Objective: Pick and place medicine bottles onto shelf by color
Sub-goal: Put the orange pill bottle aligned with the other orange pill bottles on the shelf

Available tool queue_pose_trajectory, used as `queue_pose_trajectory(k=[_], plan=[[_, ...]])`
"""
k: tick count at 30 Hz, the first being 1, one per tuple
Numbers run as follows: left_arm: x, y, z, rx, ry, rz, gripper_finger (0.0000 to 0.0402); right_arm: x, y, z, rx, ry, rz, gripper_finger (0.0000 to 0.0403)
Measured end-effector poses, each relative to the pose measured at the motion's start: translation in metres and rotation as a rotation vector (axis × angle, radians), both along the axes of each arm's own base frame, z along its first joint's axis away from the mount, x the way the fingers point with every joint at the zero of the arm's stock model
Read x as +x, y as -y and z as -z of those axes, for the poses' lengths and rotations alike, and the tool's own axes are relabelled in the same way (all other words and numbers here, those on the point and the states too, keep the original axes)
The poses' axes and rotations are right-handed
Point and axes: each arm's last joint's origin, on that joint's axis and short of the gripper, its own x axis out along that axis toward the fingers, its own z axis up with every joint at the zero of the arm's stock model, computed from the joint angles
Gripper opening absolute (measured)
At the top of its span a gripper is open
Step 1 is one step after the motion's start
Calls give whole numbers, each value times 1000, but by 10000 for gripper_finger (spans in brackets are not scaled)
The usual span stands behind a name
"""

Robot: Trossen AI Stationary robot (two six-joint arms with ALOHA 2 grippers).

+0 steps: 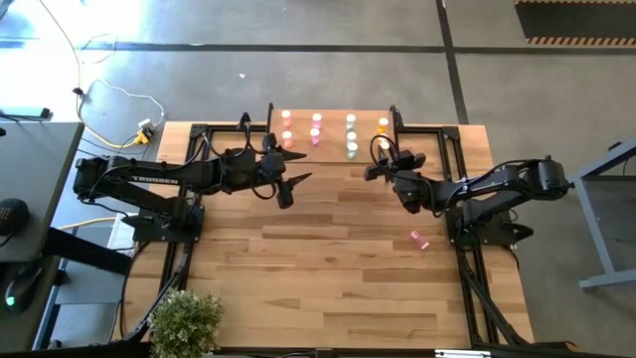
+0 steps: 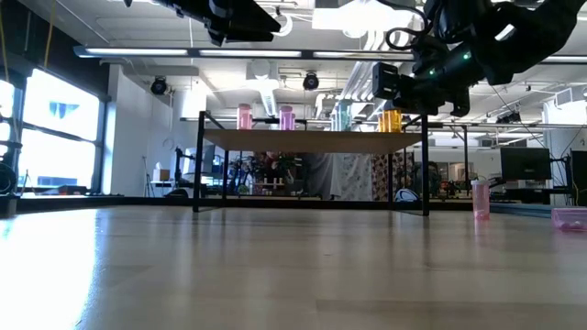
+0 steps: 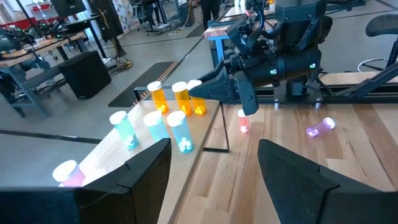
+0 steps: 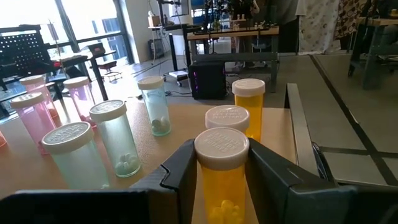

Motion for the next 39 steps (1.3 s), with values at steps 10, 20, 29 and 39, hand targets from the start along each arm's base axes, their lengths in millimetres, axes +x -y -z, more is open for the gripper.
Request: queue_pose_trajectory(k=[10,20,29,39], plan=[[0,0,0,0,0,0,229,1,-5,-1,-3,8,-11,108],[0,0,0,0,0,0,229,1,-7,-1,-6,11,-7,108],[0,0,0,0,0,0,229,1,-7,0,-5,3,-7,108],[0,0,0,0,0,0,229,1,-7,-1,-5,21,0,129]])
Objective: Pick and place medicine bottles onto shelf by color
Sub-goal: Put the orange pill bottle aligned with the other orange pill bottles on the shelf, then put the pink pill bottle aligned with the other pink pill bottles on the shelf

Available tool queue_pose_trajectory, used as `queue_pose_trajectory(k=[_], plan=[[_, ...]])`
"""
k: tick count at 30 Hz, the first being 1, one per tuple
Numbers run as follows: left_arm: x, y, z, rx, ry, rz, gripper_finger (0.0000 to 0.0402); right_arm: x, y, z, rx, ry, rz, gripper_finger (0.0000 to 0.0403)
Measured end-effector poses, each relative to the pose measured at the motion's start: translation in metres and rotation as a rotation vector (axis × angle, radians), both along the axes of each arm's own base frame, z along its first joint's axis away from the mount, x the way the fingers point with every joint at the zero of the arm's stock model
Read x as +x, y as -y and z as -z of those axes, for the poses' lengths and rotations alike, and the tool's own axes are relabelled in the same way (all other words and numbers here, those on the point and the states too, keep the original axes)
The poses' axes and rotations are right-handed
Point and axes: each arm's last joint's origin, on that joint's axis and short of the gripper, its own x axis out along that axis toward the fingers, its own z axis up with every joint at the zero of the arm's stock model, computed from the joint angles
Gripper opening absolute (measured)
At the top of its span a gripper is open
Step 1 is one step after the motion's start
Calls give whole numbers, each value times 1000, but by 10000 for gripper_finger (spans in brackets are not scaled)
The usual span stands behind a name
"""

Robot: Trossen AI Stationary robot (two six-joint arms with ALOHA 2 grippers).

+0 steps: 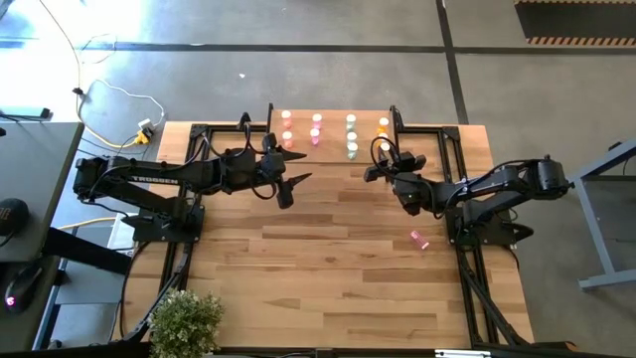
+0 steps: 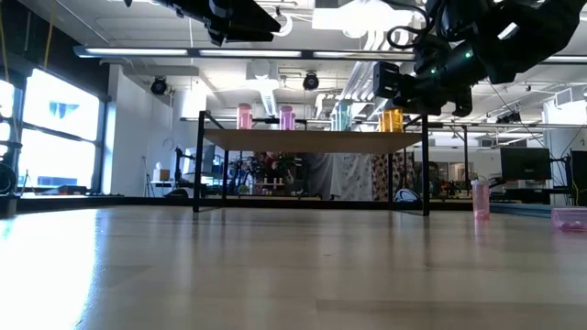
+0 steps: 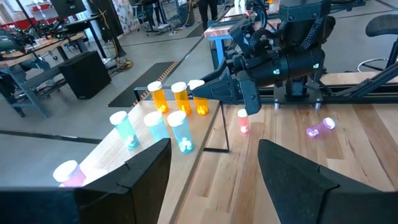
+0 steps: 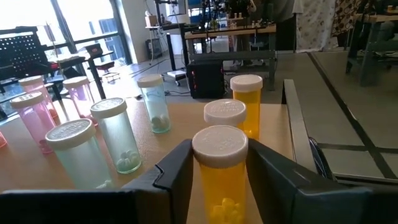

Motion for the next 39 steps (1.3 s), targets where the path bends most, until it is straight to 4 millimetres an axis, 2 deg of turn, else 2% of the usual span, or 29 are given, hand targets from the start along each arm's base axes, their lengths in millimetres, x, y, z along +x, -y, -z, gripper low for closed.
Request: queue_pose_trajectory(k=[8,23,39], plan=[[0,0,0,0,0,0,229,0,0,0,-2,1,-1,168],[0,0,0,0,1,0,229,0,0,-3,-14,14,20,169],[0,0,0,0,0,0,229,-1,-2,-30,-111,98,11,169]])
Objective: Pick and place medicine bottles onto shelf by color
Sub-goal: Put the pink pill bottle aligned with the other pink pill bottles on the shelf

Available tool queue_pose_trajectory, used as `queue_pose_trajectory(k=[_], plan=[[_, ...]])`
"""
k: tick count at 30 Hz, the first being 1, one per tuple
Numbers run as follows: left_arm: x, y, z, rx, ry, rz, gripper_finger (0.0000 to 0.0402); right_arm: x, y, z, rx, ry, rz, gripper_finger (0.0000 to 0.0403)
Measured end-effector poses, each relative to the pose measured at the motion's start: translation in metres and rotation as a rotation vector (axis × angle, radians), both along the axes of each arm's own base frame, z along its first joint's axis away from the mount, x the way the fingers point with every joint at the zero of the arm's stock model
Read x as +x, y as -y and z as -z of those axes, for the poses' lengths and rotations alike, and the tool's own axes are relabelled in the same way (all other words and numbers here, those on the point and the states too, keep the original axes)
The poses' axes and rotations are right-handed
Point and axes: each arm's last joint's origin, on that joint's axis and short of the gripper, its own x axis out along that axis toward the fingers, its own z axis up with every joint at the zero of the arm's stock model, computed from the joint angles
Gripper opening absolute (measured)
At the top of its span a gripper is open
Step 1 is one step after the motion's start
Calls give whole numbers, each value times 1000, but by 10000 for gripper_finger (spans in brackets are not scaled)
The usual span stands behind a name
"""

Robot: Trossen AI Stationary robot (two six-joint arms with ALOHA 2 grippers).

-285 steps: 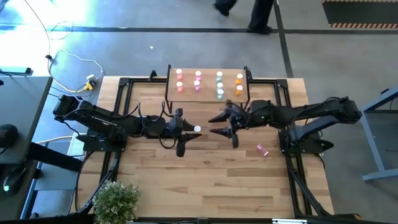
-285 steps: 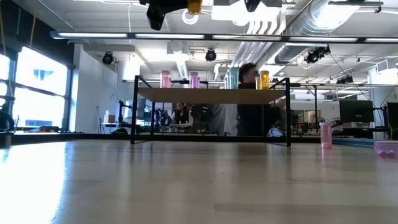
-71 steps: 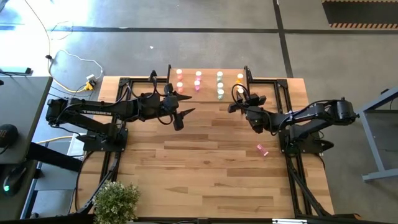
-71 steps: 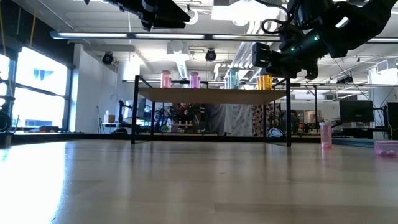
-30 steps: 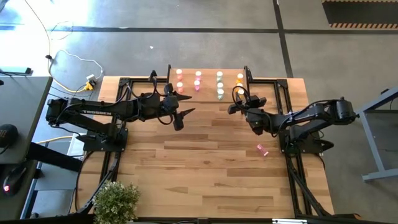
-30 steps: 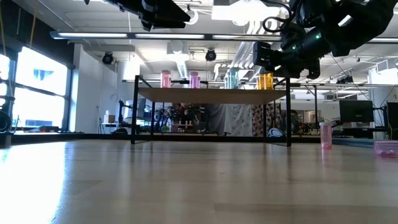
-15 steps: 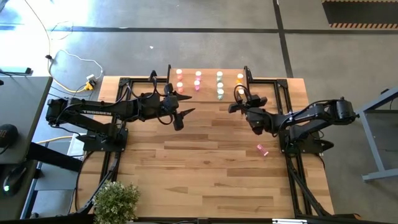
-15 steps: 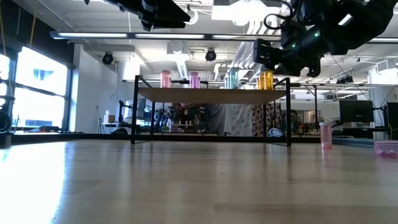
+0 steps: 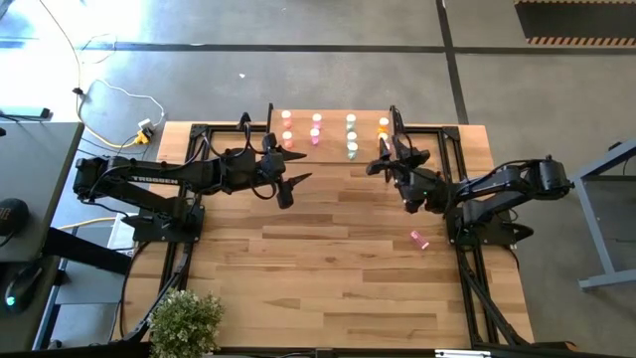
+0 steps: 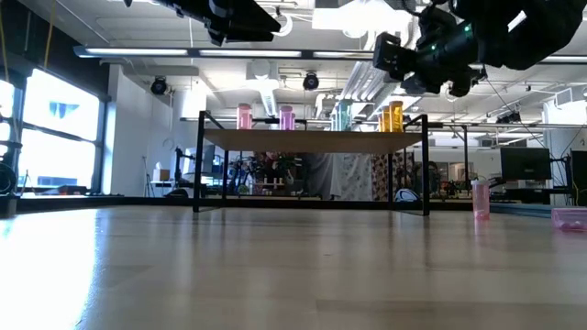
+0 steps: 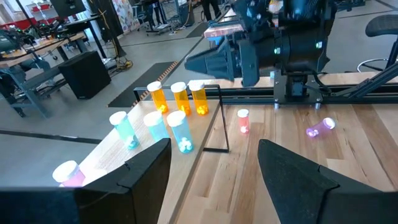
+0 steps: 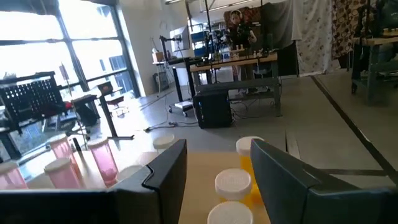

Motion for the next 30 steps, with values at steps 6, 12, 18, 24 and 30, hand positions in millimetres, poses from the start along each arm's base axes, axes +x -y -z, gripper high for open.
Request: queue_pose_trajectory(k=[6,12,18,24,30], plan=[[0,0,0,0,-1,0,229,-10,-10,-18,-7,74,-38,169],[0,0,1,-2,-9,2,229,-18,-28,-31,-15,103,-116,169],[0,2,4,-21,-37,54,229,-30,-54,-46,2,166,-215,169],[0,5,7,-53,-66,174,229,-32,-82,-81,-1,52,-205,169],[1,9,7,-63,-66,249,229,-39,-99,-124,25,-44,-116,169]])
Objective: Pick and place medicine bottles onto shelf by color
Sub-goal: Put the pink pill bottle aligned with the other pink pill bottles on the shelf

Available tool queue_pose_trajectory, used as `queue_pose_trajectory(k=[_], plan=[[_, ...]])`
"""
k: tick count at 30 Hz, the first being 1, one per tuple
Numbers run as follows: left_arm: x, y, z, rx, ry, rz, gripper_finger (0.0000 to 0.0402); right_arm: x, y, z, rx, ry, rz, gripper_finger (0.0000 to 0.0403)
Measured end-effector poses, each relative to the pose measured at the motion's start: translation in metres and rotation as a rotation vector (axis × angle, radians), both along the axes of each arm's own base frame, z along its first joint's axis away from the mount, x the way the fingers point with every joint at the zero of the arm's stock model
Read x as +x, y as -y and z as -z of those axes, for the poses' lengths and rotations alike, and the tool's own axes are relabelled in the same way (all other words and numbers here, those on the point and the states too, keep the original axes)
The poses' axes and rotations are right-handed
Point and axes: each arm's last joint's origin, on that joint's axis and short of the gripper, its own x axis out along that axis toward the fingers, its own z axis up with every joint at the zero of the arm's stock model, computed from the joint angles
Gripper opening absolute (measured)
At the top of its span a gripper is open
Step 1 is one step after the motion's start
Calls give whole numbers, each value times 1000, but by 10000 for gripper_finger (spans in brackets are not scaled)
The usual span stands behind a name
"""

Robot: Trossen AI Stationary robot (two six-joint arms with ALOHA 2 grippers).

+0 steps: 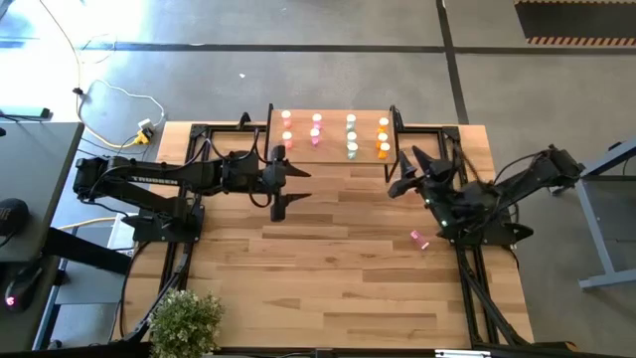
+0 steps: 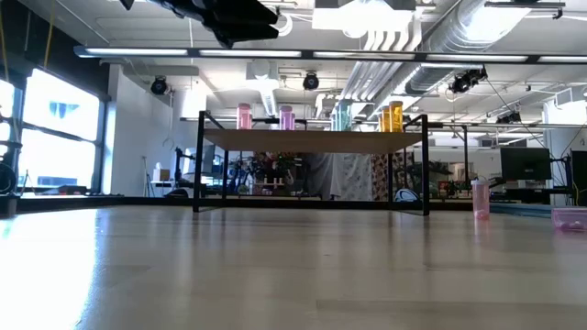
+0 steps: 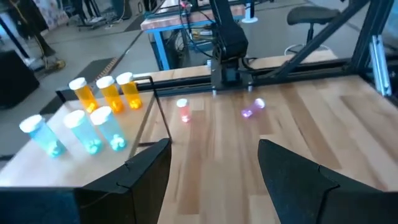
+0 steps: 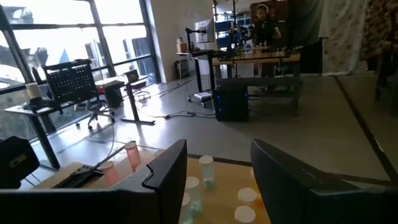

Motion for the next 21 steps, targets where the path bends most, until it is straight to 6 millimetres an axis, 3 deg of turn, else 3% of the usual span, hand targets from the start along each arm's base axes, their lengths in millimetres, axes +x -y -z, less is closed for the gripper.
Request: queue_pose_trajectory(k=[4,11,21], plan=[[0,0,0,-75,15,-26,229,-7,-8,-23,3,-25,-26,169],[-1,0,4,-196,5,-68,229,-20,-11,-57,54,78,-76,169],[-3,1,1,-223,28,-76,229,-29,-10,-118,-179,-110,-243,169]])
